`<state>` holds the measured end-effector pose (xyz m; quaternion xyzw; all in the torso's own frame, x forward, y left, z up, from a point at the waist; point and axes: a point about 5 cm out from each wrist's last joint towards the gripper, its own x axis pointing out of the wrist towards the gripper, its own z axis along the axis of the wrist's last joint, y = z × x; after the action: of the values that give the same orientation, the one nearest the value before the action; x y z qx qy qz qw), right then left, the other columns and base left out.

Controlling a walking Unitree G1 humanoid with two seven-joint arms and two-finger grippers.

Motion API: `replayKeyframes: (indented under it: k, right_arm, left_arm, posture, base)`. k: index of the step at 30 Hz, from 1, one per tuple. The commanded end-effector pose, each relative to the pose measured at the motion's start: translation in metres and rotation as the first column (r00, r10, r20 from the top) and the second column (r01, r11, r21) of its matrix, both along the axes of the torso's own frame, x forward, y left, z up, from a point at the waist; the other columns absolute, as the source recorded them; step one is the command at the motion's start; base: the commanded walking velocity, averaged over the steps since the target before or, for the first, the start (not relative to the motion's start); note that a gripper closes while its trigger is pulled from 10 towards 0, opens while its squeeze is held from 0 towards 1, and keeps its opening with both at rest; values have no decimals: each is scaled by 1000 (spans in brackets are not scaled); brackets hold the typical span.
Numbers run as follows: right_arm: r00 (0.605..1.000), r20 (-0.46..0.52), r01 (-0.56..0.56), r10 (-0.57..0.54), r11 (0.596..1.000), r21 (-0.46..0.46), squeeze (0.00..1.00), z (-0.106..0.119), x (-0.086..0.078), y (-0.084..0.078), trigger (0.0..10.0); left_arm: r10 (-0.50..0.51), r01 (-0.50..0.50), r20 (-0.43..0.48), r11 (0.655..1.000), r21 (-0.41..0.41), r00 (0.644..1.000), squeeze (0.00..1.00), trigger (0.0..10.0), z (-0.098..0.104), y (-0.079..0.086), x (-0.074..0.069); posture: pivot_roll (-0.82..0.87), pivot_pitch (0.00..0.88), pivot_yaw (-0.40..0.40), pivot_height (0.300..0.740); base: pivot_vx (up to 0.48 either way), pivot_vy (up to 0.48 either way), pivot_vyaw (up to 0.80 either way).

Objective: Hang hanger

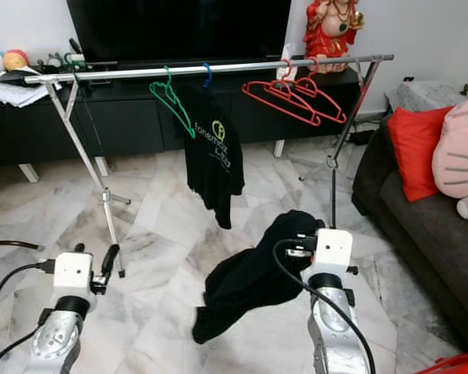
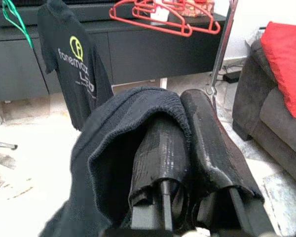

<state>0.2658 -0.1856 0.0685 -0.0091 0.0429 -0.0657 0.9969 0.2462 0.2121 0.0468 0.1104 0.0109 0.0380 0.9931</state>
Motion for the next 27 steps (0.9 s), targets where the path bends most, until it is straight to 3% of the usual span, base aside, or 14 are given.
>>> replayKeyframes:
  k: [1,10,16,21,27]
  right_arm:
    - [998,66,4,-3,1000,-24,0,14,3,-4,10000]
    - [998,61,6,-3,999,-53,0,13,4,-9,10000]
    - [996,79,-23,29,997,-73,0,17,6,-4,10000]
    - [997,68,-27,31,998,-57,0,14,6,-1,10000]
    - [998,67,-18,20,999,-30,0,13,7,1,10000]
  left_arm:
    - [-13,13,-7,1000,-6,1000,0,10000,2,-1,-2]
    - [-3,3,-15,1000,-7,1000,0,10000,12,0,2]
    - [-5,5,-43,1000,5,999,0,10000,10,-3,4]
    - [-11,11,-56,1000,-6,998,0,10000,11,-5,6]
    - [-8,7,-48,1000,-20,999,0,10000,15,-6,9]
  posture:
    - [-108,0,-31,740]
    - [-104,0,-31,740]
    - [-108,0,-25,740]
    - [-109,0,-23,740]
    - [-104,0,-22,740]
  base:
    - [0,0,0]
    - [0,0,0]
    - [271,0,72]
    - [365,0,644]
    - [412,0,0]
